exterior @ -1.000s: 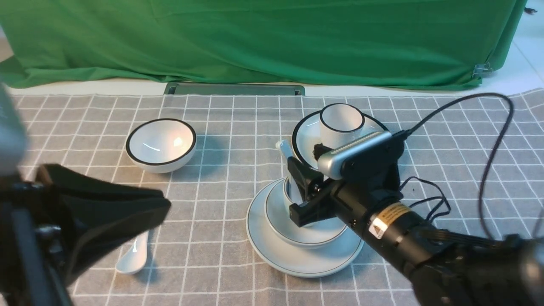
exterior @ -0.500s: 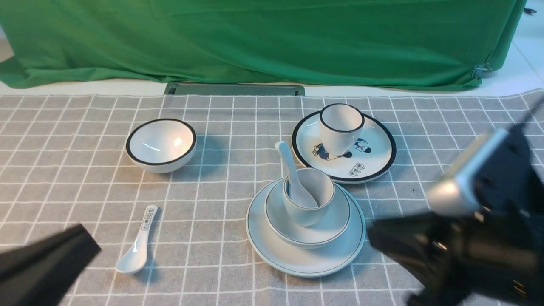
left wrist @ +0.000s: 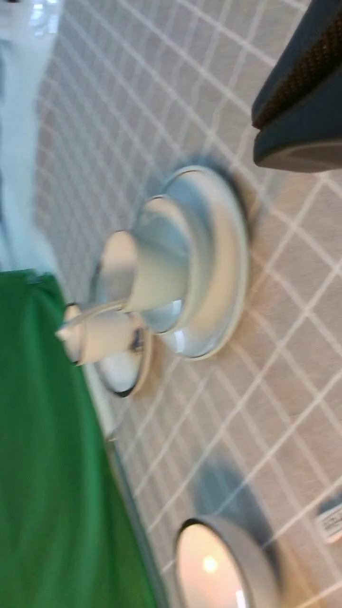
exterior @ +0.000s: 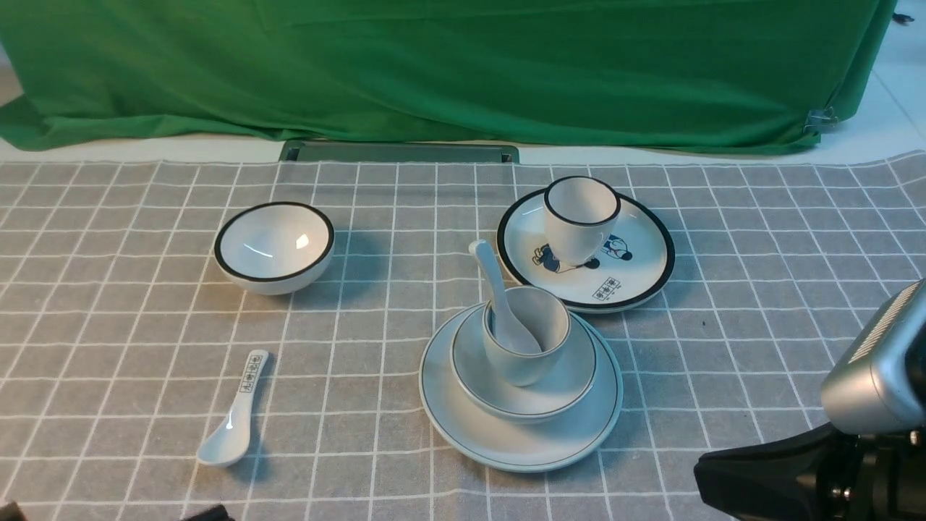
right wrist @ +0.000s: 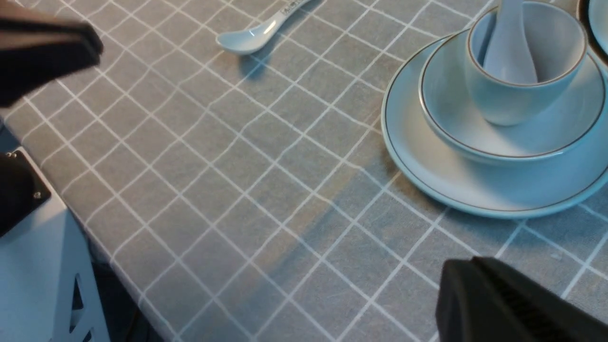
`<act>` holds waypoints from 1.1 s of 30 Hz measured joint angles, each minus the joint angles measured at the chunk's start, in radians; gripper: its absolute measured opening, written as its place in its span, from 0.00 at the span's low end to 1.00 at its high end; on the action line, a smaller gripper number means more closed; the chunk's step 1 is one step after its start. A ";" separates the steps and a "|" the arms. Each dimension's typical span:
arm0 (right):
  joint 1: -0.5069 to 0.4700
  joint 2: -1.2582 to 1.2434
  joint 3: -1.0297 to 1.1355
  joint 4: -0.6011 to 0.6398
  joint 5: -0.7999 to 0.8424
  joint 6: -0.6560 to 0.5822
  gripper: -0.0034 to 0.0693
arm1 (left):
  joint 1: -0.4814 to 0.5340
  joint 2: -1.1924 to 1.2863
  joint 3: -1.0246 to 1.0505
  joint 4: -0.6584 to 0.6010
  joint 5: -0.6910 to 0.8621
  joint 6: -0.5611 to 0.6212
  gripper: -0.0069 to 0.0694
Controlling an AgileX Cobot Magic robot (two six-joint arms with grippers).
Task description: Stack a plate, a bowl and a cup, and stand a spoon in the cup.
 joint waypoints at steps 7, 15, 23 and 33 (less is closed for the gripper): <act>-0.011 -0.014 0.001 -0.046 -0.014 0.000 0.12 | 0.000 0.000 0.000 0.000 0.081 0.001 0.11; -0.406 -0.307 0.186 -0.067 -0.044 -0.161 0.07 | 0.000 0.000 0.000 0.000 0.083 0.001 0.11; -0.740 -0.752 0.595 -0.067 -0.161 -0.181 0.07 | 0.000 0.000 0.000 0.000 0.084 0.001 0.11; -0.761 -0.806 0.651 -0.062 -0.152 -0.177 0.07 | 0.000 0.000 0.000 0.000 0.087 0.002 0.11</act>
